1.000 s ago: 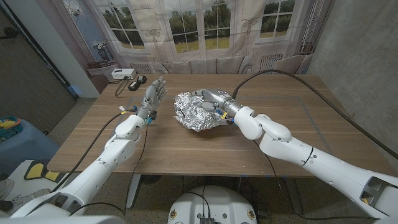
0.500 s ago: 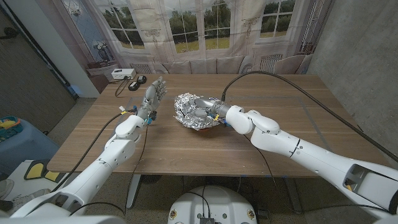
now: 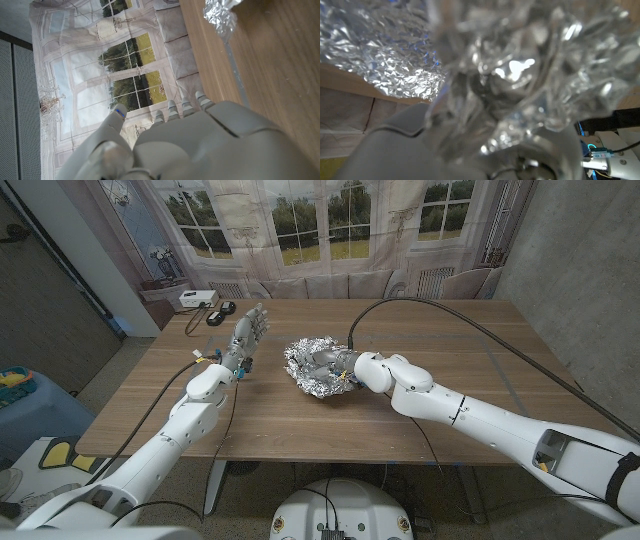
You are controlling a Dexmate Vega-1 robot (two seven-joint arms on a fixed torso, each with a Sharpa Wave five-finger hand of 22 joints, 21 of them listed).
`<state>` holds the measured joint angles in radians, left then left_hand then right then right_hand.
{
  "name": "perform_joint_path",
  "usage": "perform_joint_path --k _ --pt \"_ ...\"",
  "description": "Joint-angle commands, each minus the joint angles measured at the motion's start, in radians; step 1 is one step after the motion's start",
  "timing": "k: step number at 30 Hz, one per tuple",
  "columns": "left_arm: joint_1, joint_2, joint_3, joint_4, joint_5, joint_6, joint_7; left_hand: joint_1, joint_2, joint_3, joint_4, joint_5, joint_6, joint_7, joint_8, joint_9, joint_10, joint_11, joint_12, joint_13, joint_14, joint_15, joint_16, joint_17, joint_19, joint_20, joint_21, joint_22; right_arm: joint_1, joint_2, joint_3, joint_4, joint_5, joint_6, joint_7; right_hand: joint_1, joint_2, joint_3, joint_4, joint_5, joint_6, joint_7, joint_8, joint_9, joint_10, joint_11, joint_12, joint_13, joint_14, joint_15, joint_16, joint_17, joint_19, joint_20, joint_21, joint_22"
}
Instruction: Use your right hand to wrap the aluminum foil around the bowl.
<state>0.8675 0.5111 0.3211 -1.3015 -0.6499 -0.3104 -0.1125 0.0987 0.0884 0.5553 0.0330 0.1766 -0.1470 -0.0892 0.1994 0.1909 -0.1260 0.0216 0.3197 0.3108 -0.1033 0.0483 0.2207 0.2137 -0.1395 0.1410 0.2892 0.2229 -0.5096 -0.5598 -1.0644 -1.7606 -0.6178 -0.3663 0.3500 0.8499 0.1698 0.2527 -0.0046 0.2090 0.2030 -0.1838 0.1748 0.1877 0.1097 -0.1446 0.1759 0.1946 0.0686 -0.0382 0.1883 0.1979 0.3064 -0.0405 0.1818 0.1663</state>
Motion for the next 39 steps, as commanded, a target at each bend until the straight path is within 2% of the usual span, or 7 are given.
perform_joint_path --k 1,6,20,22,32,36,39 --pt "-0.014 -0.007 0.005 0.021 -0.003 -0.005 -0.015 -0.013 0.000 0.000 0.010 0.000 -0.001 -0.007 -0.001 0.001 -0.001 0.000 -0.005 0.003 -0.001 0.006 -0.003 0.001 0.002 0.005 0.003 0.003 0.037 -0.004 -0.064 0.020 -0.059 -0.095 0.080 0.009 -0.005 0.003 -0.016 0.001 -0.016 0.000 0.002 0.004 -0.021 0.009 0.002 0.004 -0.017 -0.074 -0.003 -0.003 -0.001 -0.005 0.005 0.003" --pt "-0.022 -0.012 0.008 0.032 -0.003 -0.009 -0.022 -0.016 -0.002 -0.002 0.011 0.000 -0.001 -0.007 -0.001 0.001 0.000 -0.001 -0.006 0.002 -0.002 0.005 -0.004 0.000 0.001 0.005 0.003 0.003 0.051 -0.002 -0.081 0.027 -0.076 -0.116 0.102 0.014 -0.004 0.004 -0.024 0.001 -0.025 0.003 0.004 0.004 -0.035 0.016 0.003 0.004 -0.019 -0.070 -0.001 -0.006 0.010 0.004 0.010 0.003" --pt "-0.024 -0.008 0.008 0.027 -0.002 0.002 -0.015 -0.039 -0.016 -0.018 0.024 0.000 0.002 -0.007 0.000 0.001 0.002 -0.001 -0.008 0.001 -0.001 0.007 -0.003 0.000 0.000 0.007 0.003 0.004 0.038 -0.007 -0.078 0.036 -0.088 -0.108 0.046 0.116 0.005 0.035 -0.114 0.001 0.026 0.000 0.031 0.003 0.019 -0.010 0.029 0.002 0.074 -0.074 0.031 -0.012 0.106 0.002 0.032 0.005" --pt "-0.026 -0.007 0.010 0.029 -0.001 0.006 -0.016 -0.041 -0.017 -0.019 0.025 0.000 0.003 -0.007 0.000 0.001 0.001 -0.002 -0.008 0.001 -0.001 0.007 -0.003 0.000 0.000 0.006 0.003 0.004 0.005 -0.021 -0.042 0.017 -0.061 -0.092 -0.025 0.123 0.011 0.038 -0.114 -0.003 0.043 -0.006 0.034 0.003 0.033 -0.016 0.031 0.002 0.080 -0.065 0.034 -0.008 0.083 0.058 0.021 0.006" --pt "-0.042 -0.012 0.019 0.047 0.000 0.013 -0.028 -0.049 -0.020 -0.024 0.030 0.002 0.004 -0.008 0.000 0.001 0.000 -0.001 -0.010 0.001 -0.003 0.006 -0.004 0.000 -0.001 0.006 0.003 0.003 -0.204 -0.053 0.151 -0.040 0.073 0.084 -0.508 0.133 0.036 0.087 -0.071 -0.002 0.157 -0.023 0.054 0.005 0.136 -0.060 0.050 0.004 0.217 -0.104 0.109 0.030 0.153 0.161 0.037 0.009" --pt "-0.045 -0.014 0.021 0.050 0.001 0.015 -0.030 -0.051 -0.020 -0.025 0.032 0.002 0.003 -0.009 0.000 0.001 -0.002 -0.001 -0.012 0.000 -0.003 0.006 -0.005 0.000 -0.002 0.005 0.003 0.003 -0.278 -0.023 0.185 -0.032 0.034 0.112 -0.739 0.202 0.042 0.176 -0.067 -0.007 0.268 -0.001 0.075 0.007 0.283 -0.020 0.086 0.010 0.347 -0.148 0.184 0.067 0.224 0.090 0.057 0.014" --pt "-0.048 -0.015 0.025 0.054 0.001 0.017 -0.034 -0.052 -0.020 -0.026 0.033 0.003 0.002 -0.007 0.000 0.001 -0.002 -0.002 -0.012 0.000 -0.005 0.008 -0.005 -0.001 -0.002 0.006 0.003 0.003 -0.297 -0.011 0.201 -0.032 0.032 0.116 -0.801 0.199 0.010 0.162 -0.067 -0.028 0.327 0.028 0.087 0.008 0.356 0.029 0.106 0.015 0.382 -0.142 0.215 0.085 0.253 0.082 0.065 0.015"
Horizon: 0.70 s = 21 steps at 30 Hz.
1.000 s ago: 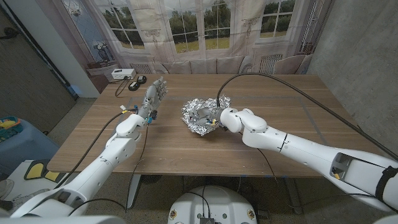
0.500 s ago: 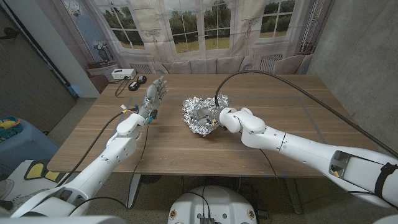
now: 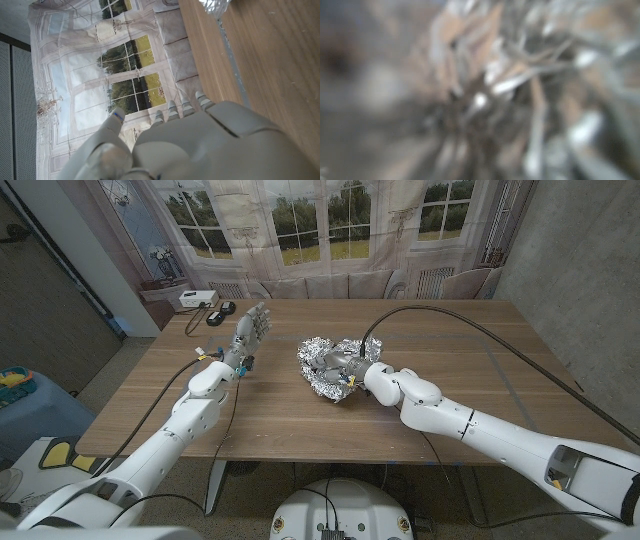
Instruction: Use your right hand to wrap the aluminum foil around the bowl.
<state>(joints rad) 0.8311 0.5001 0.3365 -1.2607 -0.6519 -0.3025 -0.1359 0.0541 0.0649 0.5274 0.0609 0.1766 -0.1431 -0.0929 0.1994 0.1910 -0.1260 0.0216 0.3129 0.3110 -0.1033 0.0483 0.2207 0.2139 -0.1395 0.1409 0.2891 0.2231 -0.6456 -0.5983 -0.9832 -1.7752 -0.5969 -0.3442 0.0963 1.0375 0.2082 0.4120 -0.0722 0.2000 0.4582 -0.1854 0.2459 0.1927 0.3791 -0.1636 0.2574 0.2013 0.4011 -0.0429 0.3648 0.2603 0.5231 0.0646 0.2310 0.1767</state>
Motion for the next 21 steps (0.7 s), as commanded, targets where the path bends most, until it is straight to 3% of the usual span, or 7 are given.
perform_joint_path --k 1,6,10,13,17,20,21 --pt "-0.013 -0.005 0.010 0.014 0.004 0.009 -0.012 -0.008 0.003 0.002 0.005 0.003 -0.001 -0.004 0.000 0.001 -0.003 -0.002 -0.006 0.000 -0.005 0.008 -0.005 -0.001 -0.002 0.005 0.003 0.003 -0.165 0.026 0.132 -0.015 0.040 0.118 -0.549 -0.018 -0.050 -0.023 0.012 -0.026 0.077 0.037 0.013 0.004 0.094 0.055 0.024 0.010 0.068 -0.126 0.047 0.024 0.059 -0.008 0.023 0.005" --pt "-0.011 -0.004 0.013 0.013 0.004 0.012 -0.015 -0.009 0.003 0.001 0.006 0.003 -0.003 -0.005 -0.001 0.001 -0.005 -0.001 -0.007 0.000 -0.005 0.008 -0.006 -0.002 -0.003 0.005 0.003 0.003 -0.179 0.041 0.168 -0.011 0.092 0.143 -0.576 -0.045 -0.059 -0.042 0.022 -0.027 0.080 0.066 0.007 0.004 0.101 0.088 0.022 0.013 0.076 -0.119 0.048 0.021 0.078 0.001 0.027 0.004" --pt "-0.006 -0.002 0.013 0.009 0.004 0.014 -0.012 -0.011 0.002 0.000 0.007 0.004 -0.002 -0.004 -0.001 0.001 -0.008 0.003 -0.009 -0.001 -0.006 0.009 -0.007 -0.002 -0.005 0.006 0.002 0.003 -0.202 0.072 0.188 -0.023 0.091 0.089 -0.627 -0.037 -0.041 -0.034 0.014 -0.022 0.088 0.068 0.003 0.005 0.096 0.096 0.015 0.015 0.035 -0.115 0.028 0.018 0.021 0.022 -0.002 0.000" --pt "0.000 -0.001 0.010 0.003 0.005 0.012 -0.005 -0.011 0.002 0.000 0.008 0.004 -0.002 -0.003 0.000 0.001 -0.008 0.004 -0.010 -0.001 -0.007 0.009 -0.007 -0.002 -0.006 0.006 0.002 0.003 -0.219 0.090 0.181 -0.080 0.039 -0.043 -0.630 -0.071 -0.063 -0.063 0.025 -0.029 0.089 0.071 -0.003 0.006 0.102 0.097 0.012 0.018 0.020 -0.095 0.024 0.019 -0.005 0.048 -0.016 -0.001" --pt "0.003 0.000 0.007 -0.002 0.005 0.010 0.003 -0.012 0.002 0.000 0.008 0.005 -0.003 -0.004 -0.001 0.001 -0.012 0.005 -0.012 -0.001 -0.008 0.010 -0.008 -0.003 -0.006 0.006 0.002 0.003 -0.206 0.085 0.119 -0.178 -0.065 -0.256 -0.519 -0.173 -0.131 -0.145 0.050 -0.023 0.044 0.086 -0.031 0.007 0.087 0.119 -0.004 0.024 0.031 -0.069 0.023 0.010 0.050 0.047 -0.001 0.003" --pt "0.004 0.001 0.007 -0.003 0.005 0.009 0.000 -0.012 0.003 0.000 0.008 0.005 -0.003 -0.003 0.000 0.001 -0.013 0.003 -0.012 -0.001 -0.008 0.010 -0.008 -0.003 -0.006 0.005 0.002 0.002 -0.197 0.112 0.036 -0.243 -0.175 -0.460 -0.433 -0.188 -0.129 -0.160 0.047 -0.015 0.060 0.100 -0.027 0.007 0.140 0.142 0.017 0.031 0.096 -0.057 0.049 0.011 0.096 0.039 0.013 0.005" --pt "0.004 0.001 0.007 -0.003 0.005 0.009 0.000 -0.012 0.003 0.000 0.008 0.005 -0.003 -0.003 -0.001 0.001 -0.014 0.003 -0.013 -0.001 -0.009 0.010 -0.008 -0.003 -0.006 0.005 0.002 0.002 -0.193 0.112 0.030 -0.244 -0.179 -0.472 -0.429 -0.189 -0.128 -0.161 0.047 -0.014 0.061 0.101 -0.027 0.007 0.143 0.144 0.018 0.032 0.100 -0.056 0.051 0.012 0.104 0.038 0.016 0.006"
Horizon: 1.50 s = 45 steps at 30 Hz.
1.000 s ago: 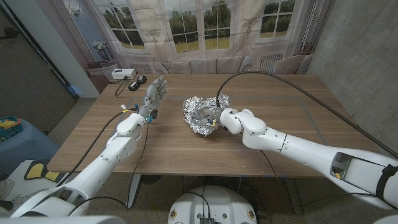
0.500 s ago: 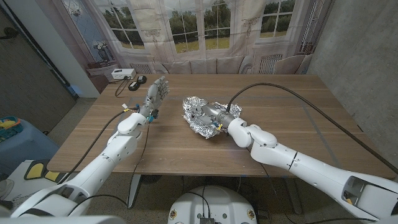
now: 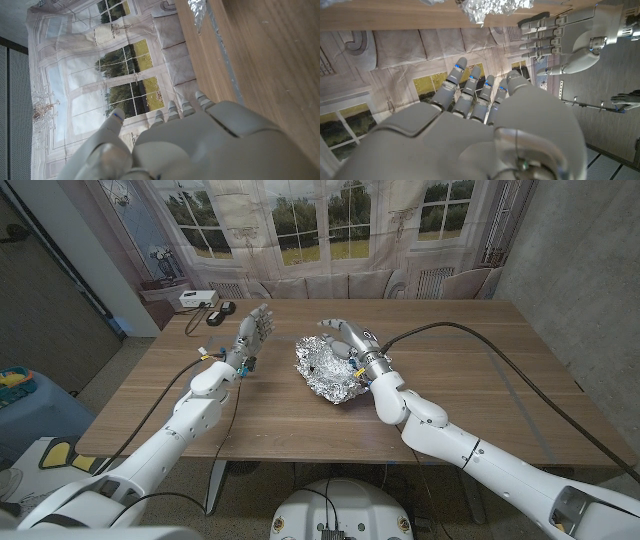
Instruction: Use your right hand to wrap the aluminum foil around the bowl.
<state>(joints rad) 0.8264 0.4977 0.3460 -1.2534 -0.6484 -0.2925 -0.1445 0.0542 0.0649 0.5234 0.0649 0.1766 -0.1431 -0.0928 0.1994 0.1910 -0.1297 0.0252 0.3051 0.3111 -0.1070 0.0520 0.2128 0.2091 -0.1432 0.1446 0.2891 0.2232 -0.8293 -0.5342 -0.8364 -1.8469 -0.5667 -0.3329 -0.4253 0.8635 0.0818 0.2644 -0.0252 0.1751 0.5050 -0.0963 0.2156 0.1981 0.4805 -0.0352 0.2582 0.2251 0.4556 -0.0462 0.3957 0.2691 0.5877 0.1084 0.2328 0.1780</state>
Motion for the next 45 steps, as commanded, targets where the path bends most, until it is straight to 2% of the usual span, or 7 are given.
perform_joint_path --k 1,8,13,22,28,34,45 --pt "0.009 0.003 -0.002 -0.009 0.001 0.000 0.008 -0.012 0.003 0.004 0.004 0.005 -0.003 -0.002 -0.001 0.001 -0.010 0.000 -0.005 -0.001 -0.006 0.006 -0.001 0.001 -0.002 0.000 0.002 0.002 -0.002 0.058 -0.160 -0.187 -0.262 -0.549 0.121 -0.016 0.000 -0.015 -0.002 0.011 0.015 0.012 0.002 0.002 0.046 0.019 0.019 0.010 0.052 -0.053 0.024 0.004 0.050 -0.013 0.018 0.005" --pt "0.002 -0.004 0.002 0.004 -0.001 -0.008 -0.004 -0.011 0.003 0.004 0.004 0.006 -0.005 -0.002 -0.001 0.000 -0.012 0.000 -0.007 -0.002 -0.007 0.007 -0.002 0.000 -0.003 0.000 0.002 0.002 0.062 0.127 -0.300 -0.159 -0.419 -0.795 0.235 -0.092 -0.068 -0.079 0.013 0.014 0.005 0.015 -0.008 0.001 0.039 0.039 0.013 0.015 0.038 -0.028 0.002 -0.010 0.074 -0.012 0.022 0.007" --pt "0.003 -0.003 0.001 0.006 -0.001 -0.010 -0.007 -0.011 0.004 0.004 0.004 0.006 -0.007 -0.002 -0.002 0.000 -0.013 -0.001 -0.008 -0.002 -0.008 0.006 -0.002 0.000 -0.004 0.000 0.001 0.002 0.139 0.180 -0.380 -0.093 -0.464 -0.970 0.324 -0.150 -0.099 -0.121 0.032 0.032 -0.036 0.032 -0.022 0.001 -0.012 0.059 -0.021 0.009 -0.042 0.018 -0.054 -0.030 -0.005 0.011 -0.018 0.004" --pt "0.012 0.007 -0.005 -0.006 -0.003 -0.010 -0.006 -0.011 0.003 0.004 0.004 0.006 -0.007 -0.003 -0.002 0.000 -0.012 0.000 -0.009 -0.002 -0.008 0.005 -0.003 -0.001 -0.004 0.000 0.001 0.002 0.201 0.155 -0.421 -0.075 -0.360 -1.063 0.327 -0.167 -0.089 -0.137 0.038 0.048 -0.096 0.029 -0.029 0.000 -0.099 0.066 -0.057 0.005 -0.149 0.046 -0.118 -0.044 -0.073 0.060 -0.043 0.001" --pt "0.005 0.007 -0.002 -0.004 -0.002 -0.006 -0.011 -0.011 0.002 0.003 0.004 0.006 -0.008 -0.004 -0.002 0.000 -0.012 -0.001 -0.009 -0.002 -0.009 0.006 -0.003 -0.001 -0.005 0.000 0.001 0.002 0.140 0.174 -0.385 -0.057 -0.525 -1.063 0.440 -0.176 -0.086 -0.145 0.040 0.050 -0.088 0.033 -0.021 0.000 -0.071 0.066 -0.043 0.004 -0.088 0.029 -0.098 -0.044 -0.045 0.067 -0.030 0.000" --pt "-0.010 0.001 0.007 0.010 0.000 -0.004 -0.024 -0.011 0.001 0.003 0.004 0.006 -0.009 -0.003 -0.002 0.000 -0.013 0.000 -0.010 -0.002 -0.010 0.007 -0.003 -0.002 -0.005 0.000 0.001 0.001 0.077 0.244 -0.360 -0.028 -0.646 -1.063 0.467 -0.185 -0.075 -0.155 0.039 0.053 -0.063 0.041 -0.009 -0.001 0.004 0.078 -0.015 0.009 0.033 0.003 -0.050 -0.033 0.045 0.030 0.001 0.004" --pt "-0.001 0.007 0.002 -0.001 0.000 -0.003 -0.017 -0.011 0.001 0.003 0.004 0.006 -0.014 -0.003 -0.003 0.000 -0.017 0.001 -0.013 -0.003 -0.015 0.006 -0.006 -0.002 -0.008 -0.001 0.000 0.001 0.062 0.343 -0.319 0.063 -0.764 -1.063 0.616 -0.185 -0.074 -0.162 0.034 0.054 -0.046 0.059 -0.005 -0.002 0.028 0.085 -0.005 0.015 0.055 0.014 -0.039 -0.025 0.078 0.019 0.010 0.006"
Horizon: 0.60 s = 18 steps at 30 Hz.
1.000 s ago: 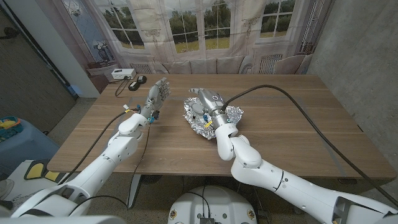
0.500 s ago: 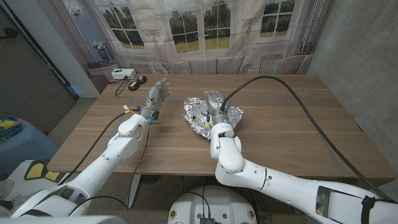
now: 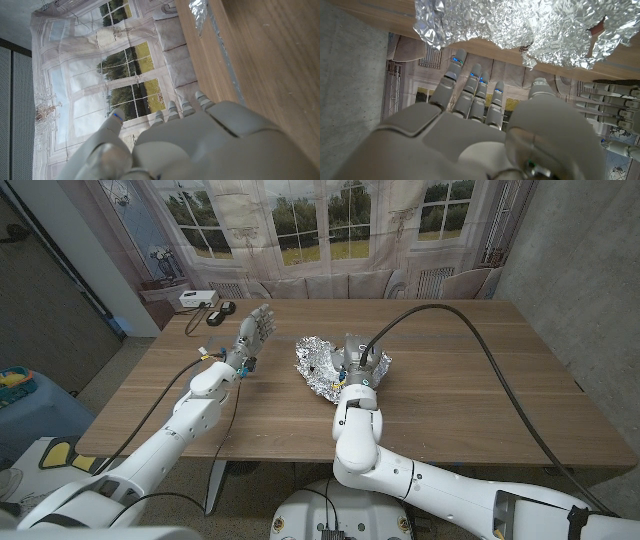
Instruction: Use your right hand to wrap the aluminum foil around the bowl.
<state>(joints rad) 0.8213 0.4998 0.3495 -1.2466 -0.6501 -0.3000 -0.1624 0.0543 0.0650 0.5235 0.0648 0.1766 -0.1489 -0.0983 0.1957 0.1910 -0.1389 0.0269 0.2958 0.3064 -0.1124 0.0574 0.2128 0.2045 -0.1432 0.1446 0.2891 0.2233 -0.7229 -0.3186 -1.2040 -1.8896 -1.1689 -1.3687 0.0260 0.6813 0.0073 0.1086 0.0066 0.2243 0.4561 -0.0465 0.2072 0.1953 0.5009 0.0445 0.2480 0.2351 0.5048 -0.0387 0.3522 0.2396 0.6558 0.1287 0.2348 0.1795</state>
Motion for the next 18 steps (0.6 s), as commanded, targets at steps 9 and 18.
perform_joint_path --k 9,18 --pt "0.009 0.011 -0.006 -0.016 0.001 0.002 0.002 -0.010 0.001 0.003 0.003 0.007 -0.011 0.002 0.000 0.000 -0.009 0.001 -0.005 0.001 -0.012 0.000 -0.007 0.001 -0.009 -0.001 0.000 0.001 -0.004 0.166 0.050 0.206 -0.372 -0.027 0.515 -0.042 -0.003 -0.031 0.019 0.006 -0.031 0.024 -0.013 0.001 -0.076 0.019 -0.033 0.005 -0.105 0.050 -0.055 -0.002 -0.064 0.031 -0.028 0.004" --pt "0.000 0.005 -0.004 -0.002 0.000 -0.005 -0.006 -0.009 0.002 0.004 0.003 0.007 -0.014 0.001 -0.001 0.000 -0.012 -0.001 -0.007 0.001 -0.014 0.001 -0.007 0.001 -0.009 -0.001 0.000 0.001 -0.038 0.234 0.129 0.290 -0.578 0.047 0.731 -0.066 -0.008 -0.047 0.029 0.008 -0.073 0.026 -0.022 0.001 -0.125 0.028 -0.049 0.003 -0.141 0.066 -0.078 -0.005 -0.100 0.048 -0.040 0.003"
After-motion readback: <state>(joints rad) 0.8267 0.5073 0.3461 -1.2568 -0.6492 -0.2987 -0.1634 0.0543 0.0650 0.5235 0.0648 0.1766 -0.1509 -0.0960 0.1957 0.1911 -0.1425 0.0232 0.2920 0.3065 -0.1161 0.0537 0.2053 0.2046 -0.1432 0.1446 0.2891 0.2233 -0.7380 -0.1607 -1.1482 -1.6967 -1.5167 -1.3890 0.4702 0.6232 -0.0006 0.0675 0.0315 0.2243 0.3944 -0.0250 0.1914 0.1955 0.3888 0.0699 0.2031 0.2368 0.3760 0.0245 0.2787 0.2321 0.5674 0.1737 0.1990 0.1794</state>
